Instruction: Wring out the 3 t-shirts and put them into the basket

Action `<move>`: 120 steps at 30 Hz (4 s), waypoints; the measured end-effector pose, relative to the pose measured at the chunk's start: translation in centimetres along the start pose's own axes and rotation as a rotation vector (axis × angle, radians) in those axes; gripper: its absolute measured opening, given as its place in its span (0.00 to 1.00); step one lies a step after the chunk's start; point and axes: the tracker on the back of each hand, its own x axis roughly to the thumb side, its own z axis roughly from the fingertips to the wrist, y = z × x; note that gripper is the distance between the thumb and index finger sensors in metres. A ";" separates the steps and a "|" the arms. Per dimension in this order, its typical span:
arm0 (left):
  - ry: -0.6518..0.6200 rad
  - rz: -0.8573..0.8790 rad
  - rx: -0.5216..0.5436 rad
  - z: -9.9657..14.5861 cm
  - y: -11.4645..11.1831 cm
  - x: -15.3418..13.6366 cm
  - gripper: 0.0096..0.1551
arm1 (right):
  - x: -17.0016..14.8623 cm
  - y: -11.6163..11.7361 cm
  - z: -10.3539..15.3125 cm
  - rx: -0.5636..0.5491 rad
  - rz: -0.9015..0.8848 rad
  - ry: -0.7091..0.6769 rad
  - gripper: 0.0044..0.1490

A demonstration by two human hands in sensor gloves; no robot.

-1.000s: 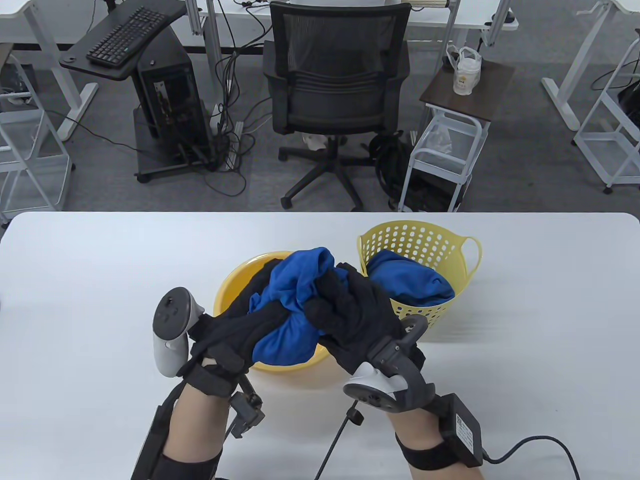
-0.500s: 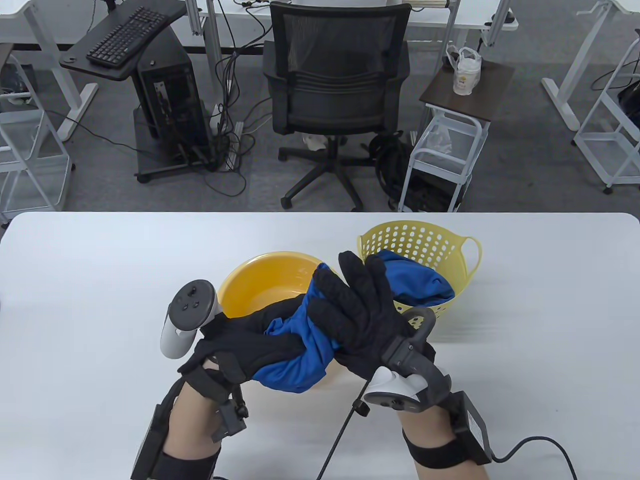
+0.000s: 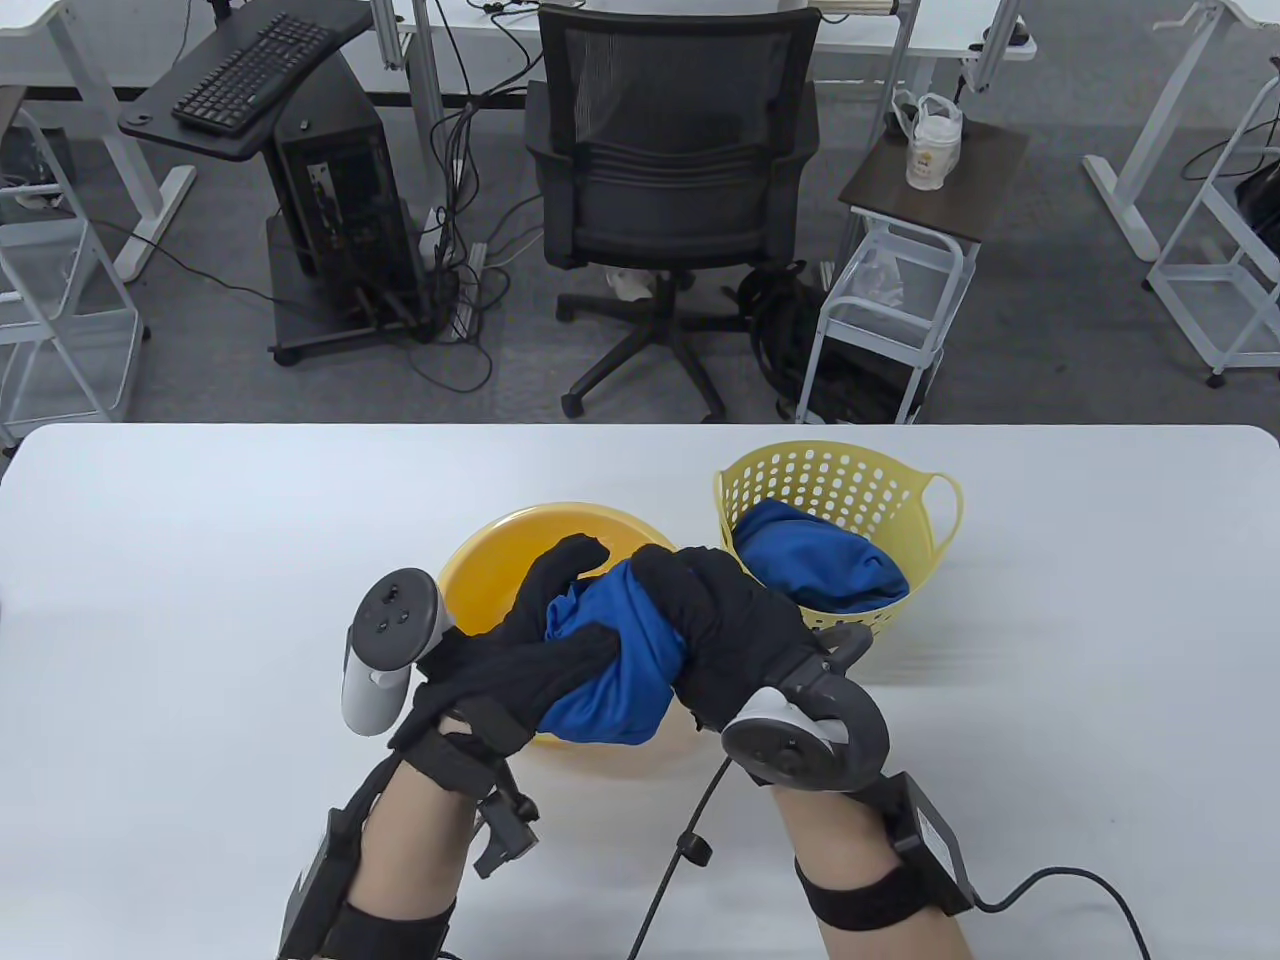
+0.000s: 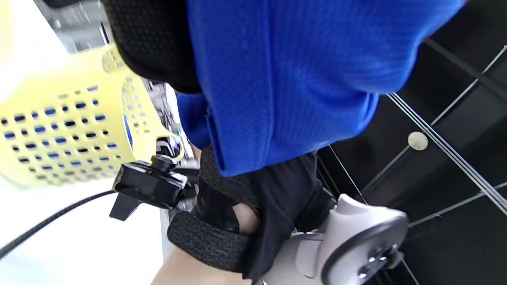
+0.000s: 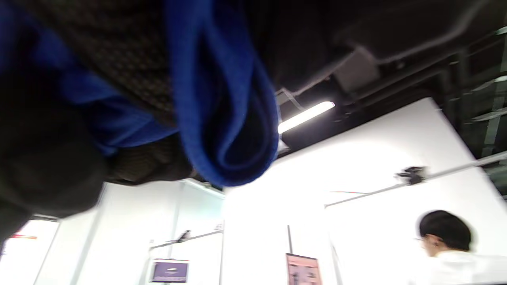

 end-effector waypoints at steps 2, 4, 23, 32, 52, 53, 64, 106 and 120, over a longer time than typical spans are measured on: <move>-0.038 -0.045 0.026 -0.5 -1.1 0.0 0.64 | -1.1 0.4 0.1 -0.013 0.014 0.072 0.54; -0.042 -0.112 0.017 -1.0 -2.2 0.1 0.70 | -1.9 0.5 0.2 -0.021 0.017 0.104 0.52; -0.209 -1.031 0.368 -0.8 -2.6 0.0 0.69 | 0.2 0.3 -0.8 0.181 0.155 0.094 0.51; -0.201 -1.138 0.449 -0.3 -4.3 1.5 0.69 | 0.3 -0.7 -0.8 0.151 0.110 0.182 0.51; -0.154 -1.170 0.444 -0.9 -5.2 1.5 0.66 | -0.9 -0.2 -0.7 0.204 0.077 0.247 0.51; -0.152 -1.183 0.450 -1.0 -5.3 1.3 0.67 | -0.9 -0.1 -0.7 0.202 0.085 0.250 0.51; -0.183 -1.235 0.518 -0.7 -5.5 1.5 0.69 | -1.3 0.0 -0.7 0.142 -0.012 0.275 0.52; 0.015 -0.957 0.421 -0.5 -1.9 1.4 0.55 | -14.7 2.7 2.4 0.583 0.002 0.759 0.36; 0.313 -1.142 0.480 -0.2 0.6 0.6 0.51 | -12.6 0.8 1.6 0.308 -0.019 0.669 0.58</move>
